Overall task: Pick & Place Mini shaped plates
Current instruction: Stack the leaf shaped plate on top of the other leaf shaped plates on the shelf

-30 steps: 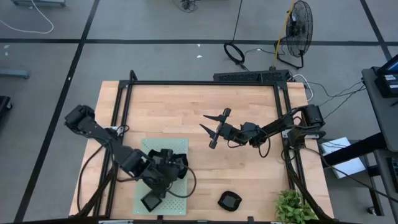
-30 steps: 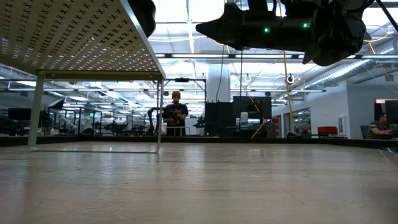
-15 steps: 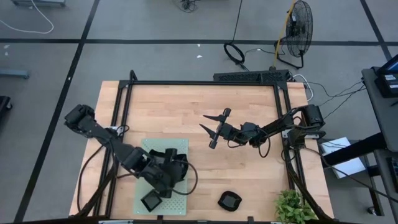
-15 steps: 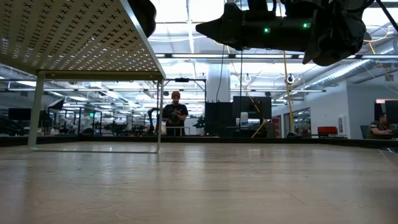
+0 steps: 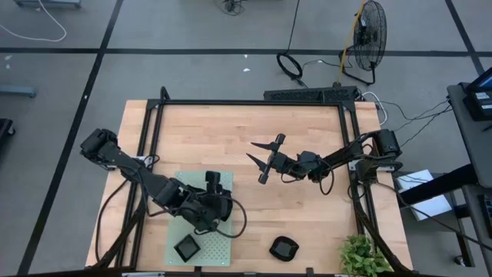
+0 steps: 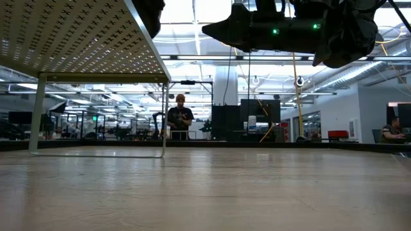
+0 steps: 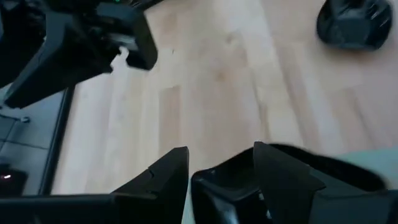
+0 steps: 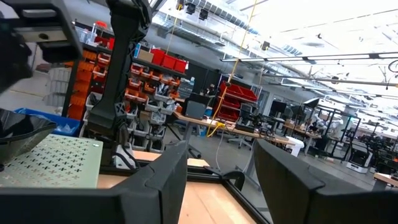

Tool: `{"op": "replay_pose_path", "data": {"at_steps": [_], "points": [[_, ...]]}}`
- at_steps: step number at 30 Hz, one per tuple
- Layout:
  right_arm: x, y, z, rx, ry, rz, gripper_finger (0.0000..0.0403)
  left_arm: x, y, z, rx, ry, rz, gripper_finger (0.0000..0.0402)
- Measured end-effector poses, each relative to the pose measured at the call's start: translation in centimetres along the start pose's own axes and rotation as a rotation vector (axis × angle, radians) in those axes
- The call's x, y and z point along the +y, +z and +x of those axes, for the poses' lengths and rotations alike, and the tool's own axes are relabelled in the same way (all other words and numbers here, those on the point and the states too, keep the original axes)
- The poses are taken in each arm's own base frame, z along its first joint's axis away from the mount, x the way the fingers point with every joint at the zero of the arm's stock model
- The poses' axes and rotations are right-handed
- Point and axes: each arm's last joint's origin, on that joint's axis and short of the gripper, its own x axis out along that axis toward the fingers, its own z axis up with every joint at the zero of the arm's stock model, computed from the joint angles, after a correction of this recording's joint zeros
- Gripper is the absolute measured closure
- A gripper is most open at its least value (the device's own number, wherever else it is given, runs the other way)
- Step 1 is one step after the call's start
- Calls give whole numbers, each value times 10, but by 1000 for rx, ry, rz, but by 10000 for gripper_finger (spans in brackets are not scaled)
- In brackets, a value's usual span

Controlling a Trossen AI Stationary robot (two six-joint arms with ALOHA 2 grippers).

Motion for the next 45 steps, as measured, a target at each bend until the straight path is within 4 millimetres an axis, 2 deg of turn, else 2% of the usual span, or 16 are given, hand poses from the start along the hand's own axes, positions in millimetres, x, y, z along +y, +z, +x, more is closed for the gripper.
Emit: {"op": "replay_pose_path", "data": {"at_steps": [11,24,33,45], "points": [[0,0,0,0,0,0,231,14,-14,7,148,53,-51,220],[0,0,0,0,0,0,230,25,-21,11,218,94,-137,220],[0,0,0,0,0,0,230,21,-23,6,228,89,-150,220],[0,0,0,0,0,-1,229,4,-23,-10,194,44,-131,220]]}}
